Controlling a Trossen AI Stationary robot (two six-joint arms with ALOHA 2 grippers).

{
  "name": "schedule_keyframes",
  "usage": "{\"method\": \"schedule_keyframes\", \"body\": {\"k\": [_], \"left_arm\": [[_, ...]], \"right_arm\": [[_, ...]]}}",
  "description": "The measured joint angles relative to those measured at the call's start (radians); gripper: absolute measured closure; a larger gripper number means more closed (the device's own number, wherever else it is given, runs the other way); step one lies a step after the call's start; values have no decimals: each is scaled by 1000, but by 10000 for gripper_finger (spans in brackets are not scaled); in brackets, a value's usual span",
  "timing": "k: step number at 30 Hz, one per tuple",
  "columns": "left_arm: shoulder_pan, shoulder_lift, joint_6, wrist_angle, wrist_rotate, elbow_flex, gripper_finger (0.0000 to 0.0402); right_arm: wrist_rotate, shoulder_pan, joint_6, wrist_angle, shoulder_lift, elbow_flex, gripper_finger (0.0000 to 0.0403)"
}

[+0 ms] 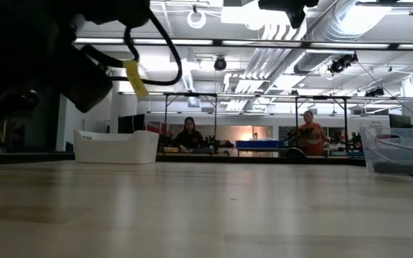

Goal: Sort silverware by color (type)
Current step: Put the orange fork into the red bin

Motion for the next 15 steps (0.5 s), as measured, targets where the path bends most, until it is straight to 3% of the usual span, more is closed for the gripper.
{"method": "schedule_keyframes", "body": {"k": [15], "left_arm": [[-71, 8, -62, -1, -54, -11, 234]], "right_arm": [[0, 0, -5, -8, 0, 0, 403]]}}
